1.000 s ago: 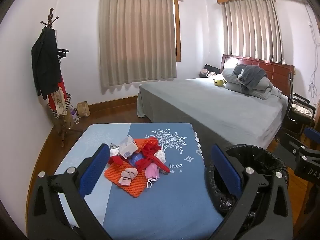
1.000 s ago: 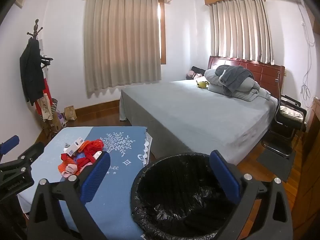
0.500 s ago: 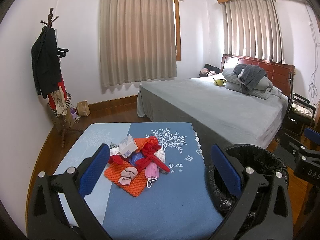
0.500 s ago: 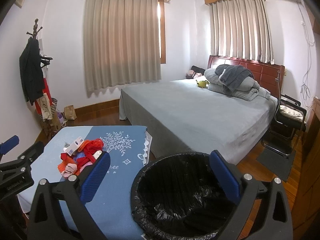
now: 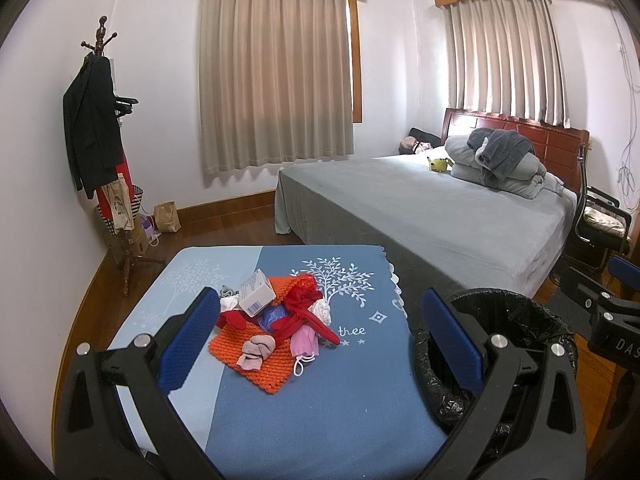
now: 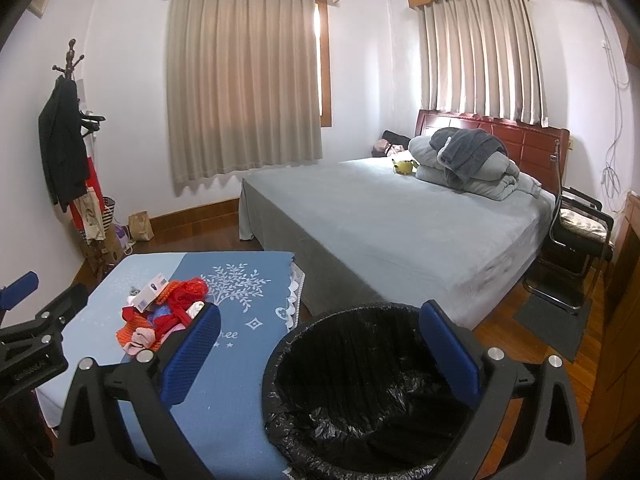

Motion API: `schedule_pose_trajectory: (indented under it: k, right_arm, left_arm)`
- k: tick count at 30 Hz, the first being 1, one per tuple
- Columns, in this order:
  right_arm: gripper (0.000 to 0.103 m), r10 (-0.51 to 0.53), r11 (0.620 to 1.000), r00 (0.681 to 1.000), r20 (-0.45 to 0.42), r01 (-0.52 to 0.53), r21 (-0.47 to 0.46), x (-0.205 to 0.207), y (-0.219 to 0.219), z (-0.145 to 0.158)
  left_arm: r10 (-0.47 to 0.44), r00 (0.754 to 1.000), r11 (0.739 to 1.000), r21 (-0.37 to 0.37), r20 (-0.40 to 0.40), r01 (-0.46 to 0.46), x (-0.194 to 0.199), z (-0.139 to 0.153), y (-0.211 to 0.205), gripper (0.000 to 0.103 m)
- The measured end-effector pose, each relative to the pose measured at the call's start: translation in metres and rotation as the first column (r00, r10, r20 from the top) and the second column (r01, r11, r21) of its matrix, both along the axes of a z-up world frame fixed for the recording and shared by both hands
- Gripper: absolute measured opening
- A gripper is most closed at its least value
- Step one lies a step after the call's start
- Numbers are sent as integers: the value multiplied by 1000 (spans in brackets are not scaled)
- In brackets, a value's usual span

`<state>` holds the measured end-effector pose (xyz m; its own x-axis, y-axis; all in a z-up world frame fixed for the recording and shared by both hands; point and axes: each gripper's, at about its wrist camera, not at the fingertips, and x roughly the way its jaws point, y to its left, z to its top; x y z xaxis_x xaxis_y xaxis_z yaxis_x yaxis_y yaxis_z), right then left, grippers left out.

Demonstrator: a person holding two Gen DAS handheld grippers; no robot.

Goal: Collect trash

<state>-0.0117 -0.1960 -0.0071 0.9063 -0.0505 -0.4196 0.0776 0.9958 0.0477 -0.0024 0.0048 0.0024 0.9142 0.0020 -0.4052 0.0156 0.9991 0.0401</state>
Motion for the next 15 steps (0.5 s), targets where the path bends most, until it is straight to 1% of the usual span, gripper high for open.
schedule_pose_trajectory:
  k: [15]
  right_arm:
    - [97, 1, 1000, 1000, -3, -1, 2, 1, 0, 1]
  left_arm:
    - [1, 1000, 1000, 0, -1, -1, 0, 0, 0, 98]
